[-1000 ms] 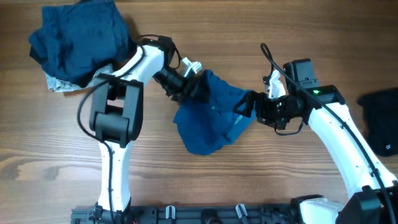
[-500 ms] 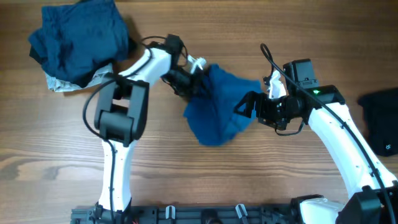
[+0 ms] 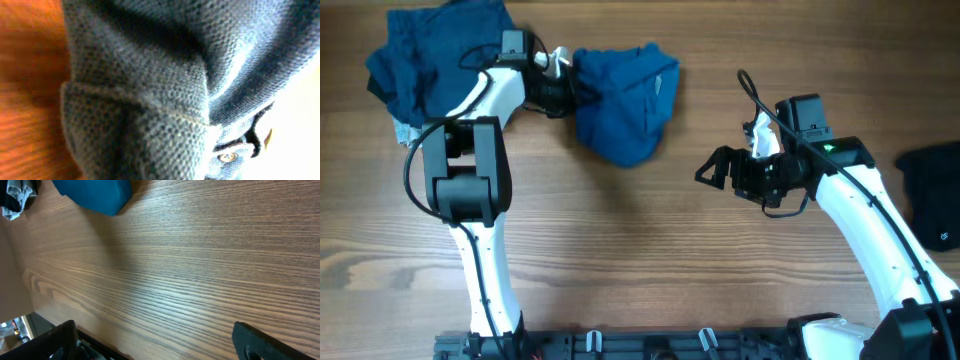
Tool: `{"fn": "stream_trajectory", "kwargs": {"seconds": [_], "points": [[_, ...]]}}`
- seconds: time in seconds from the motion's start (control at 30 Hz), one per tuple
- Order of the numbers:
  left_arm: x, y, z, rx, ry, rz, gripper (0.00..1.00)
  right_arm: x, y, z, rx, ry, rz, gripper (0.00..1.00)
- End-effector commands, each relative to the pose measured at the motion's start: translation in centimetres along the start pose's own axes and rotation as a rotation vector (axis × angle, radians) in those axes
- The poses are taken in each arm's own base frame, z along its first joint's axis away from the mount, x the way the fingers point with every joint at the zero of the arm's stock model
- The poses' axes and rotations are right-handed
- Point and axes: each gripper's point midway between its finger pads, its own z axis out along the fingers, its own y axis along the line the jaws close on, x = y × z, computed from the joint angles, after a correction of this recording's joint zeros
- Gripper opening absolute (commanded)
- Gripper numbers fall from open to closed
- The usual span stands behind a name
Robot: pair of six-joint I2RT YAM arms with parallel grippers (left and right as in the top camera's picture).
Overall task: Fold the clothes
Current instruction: 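Carry the teal bundle with the left gripper to the upper-left clothes pile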
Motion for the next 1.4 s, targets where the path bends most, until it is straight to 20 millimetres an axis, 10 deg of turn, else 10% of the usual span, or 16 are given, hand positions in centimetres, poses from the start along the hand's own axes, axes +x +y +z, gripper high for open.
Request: {"fn": "stream_trajectory", "kwargs": {"seconds": [0.0,0.57,0.8,1.37], "points": [[-3.5,2.1,-0.6,-0.107,-0.108,0.020,0.04,0.0,-0.3,0.1,0.011,-0.004,-0.016,1.00],[-13.3,-3.9,-10.1,-0.191,-0.411,0.283,0.04,0.6,-0.5,0.1,0.018,0.016,0.026,1.00],[-16.1,-5.7,-18.1,-0.196,-0.536,0.287,0.04,0.8,-0.6,0.1,0.022,0.025,0.055,1.00],[-14.9,3.9,-30.1,-0.292,-0.596,0.012,0.04,0.8,-0.6,0.1,0.021,0.024,0.055,1.00]]}}
